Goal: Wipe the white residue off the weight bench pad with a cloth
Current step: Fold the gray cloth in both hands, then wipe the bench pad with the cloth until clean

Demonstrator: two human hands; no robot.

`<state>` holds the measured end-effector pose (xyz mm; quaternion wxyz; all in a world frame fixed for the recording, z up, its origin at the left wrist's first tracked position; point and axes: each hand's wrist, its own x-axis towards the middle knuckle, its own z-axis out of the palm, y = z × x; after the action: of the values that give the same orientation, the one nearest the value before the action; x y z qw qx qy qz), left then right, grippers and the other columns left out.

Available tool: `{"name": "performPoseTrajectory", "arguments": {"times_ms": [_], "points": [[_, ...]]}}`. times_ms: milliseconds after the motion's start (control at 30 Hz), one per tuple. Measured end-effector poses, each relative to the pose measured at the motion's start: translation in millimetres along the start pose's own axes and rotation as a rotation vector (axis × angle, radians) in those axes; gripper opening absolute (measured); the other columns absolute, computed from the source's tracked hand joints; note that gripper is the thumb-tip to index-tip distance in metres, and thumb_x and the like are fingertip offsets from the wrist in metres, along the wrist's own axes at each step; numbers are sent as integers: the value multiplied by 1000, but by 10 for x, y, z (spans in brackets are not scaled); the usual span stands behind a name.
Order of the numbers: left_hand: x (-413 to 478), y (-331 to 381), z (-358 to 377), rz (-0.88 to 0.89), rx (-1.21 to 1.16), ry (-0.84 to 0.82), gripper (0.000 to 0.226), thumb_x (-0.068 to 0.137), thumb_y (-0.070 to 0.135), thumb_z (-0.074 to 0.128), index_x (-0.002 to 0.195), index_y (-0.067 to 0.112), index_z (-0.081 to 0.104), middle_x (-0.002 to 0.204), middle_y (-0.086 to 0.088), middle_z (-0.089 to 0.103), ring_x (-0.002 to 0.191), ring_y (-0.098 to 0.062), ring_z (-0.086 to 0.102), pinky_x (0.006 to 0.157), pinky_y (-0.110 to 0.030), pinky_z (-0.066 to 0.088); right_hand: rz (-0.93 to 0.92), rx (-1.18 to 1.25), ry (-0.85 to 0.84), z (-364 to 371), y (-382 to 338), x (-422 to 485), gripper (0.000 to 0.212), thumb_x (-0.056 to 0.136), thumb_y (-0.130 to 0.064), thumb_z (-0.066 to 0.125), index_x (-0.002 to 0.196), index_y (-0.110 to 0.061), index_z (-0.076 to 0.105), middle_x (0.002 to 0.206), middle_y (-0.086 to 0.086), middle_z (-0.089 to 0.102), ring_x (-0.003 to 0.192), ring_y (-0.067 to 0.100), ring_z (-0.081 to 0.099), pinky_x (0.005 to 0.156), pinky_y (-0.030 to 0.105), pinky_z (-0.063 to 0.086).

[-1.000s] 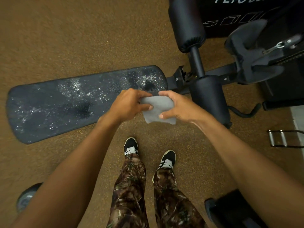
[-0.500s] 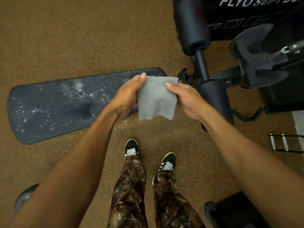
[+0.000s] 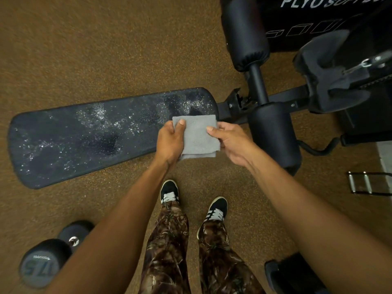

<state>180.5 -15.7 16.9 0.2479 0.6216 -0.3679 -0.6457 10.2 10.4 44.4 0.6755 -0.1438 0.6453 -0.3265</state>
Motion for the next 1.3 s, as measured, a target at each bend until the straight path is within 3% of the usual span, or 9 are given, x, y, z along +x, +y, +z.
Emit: {"name": "performPoseTrajectory", "arguments": {"times_ms": [100,233,367,467,633,867,1000,1167,1300], "points": [[-59,-12,75,75,115,58,37,99,56,48,101,20,56,105,-7,69,99,-25,70,84,-57,58,-24,8,83,71,40,-18,14,102,-20,55,103,-11,66,101,5,72,92,16,68,82,33,57],[-47,-130,72,31,-26,-48,53,91,60,64,120,17,55,120,-7,68,109,-24,69,92,-56,57,11,42,54,71,132,-11,29,98,-31,62,121,-15,61,115,8,72,102,21,70,78,38,61],[35,-283,64,14,-131,-71,61,90,16,76,136,10,36,126,-9,61,111,-26,68,90,-44,60,-36,40,7,36,335,74,55,88,-5,72,137,-15,49,122,7,68,109,23,69,84,39,61],[179,-377,65,-34,-382,-160,90,86,-1,73,154,28,23,133,-8,59,114,-26,68,88,-45,60,-32,214,37,-40,414,200,49,87,-7,70,134,-13,56,122,9,70,107,26,69,81,38,61],[296,-363,239,7,-563,-169,41,91,-5,66,127,14,63,134,-9,62,116,-25,64,90,-39,59,-67,653,-90,-20,602,330,72,65,-45,86,125,-12,66,119,12,69,104,24,66,88,39,53],[339,-677,407,107,-340,-148,67,89,7,75,149,16,48,144,1,57,129,-16,59,107,-45,50,45,696,21,114,611,627,43,90,-24,66,127,-4,62,114,19,72,96,31,73,73,42,63],[567,-897,206,294,542,-42,76,86,69,61,153,41,35,156,2,36,119,-13,62,96,-48,56,-59,435,368,-157,533,896,24,100,-18,60,122,-10,62,104,12,73,79,17,74,72,36,63],[1000,-979,-36,496,1299,-96,71,99,65,38,160,35,18,169,-13,9,151,-36,24,119,-57,27,-577,-328,493,-516,379,1369,48,101,-24,57,147,-19,48,141,-1,58,126,10,55,105,25,44],[1425,-1089,-67,614,1493,-63,72,99,68,17,162,34,8,170,-11,0,155,-38,3,120,-68,6,-602,-1302,339,-456,830,1785,67,102,-33,50,160,-27,16,169,8,7,154,35,5,122,56,17]]}}
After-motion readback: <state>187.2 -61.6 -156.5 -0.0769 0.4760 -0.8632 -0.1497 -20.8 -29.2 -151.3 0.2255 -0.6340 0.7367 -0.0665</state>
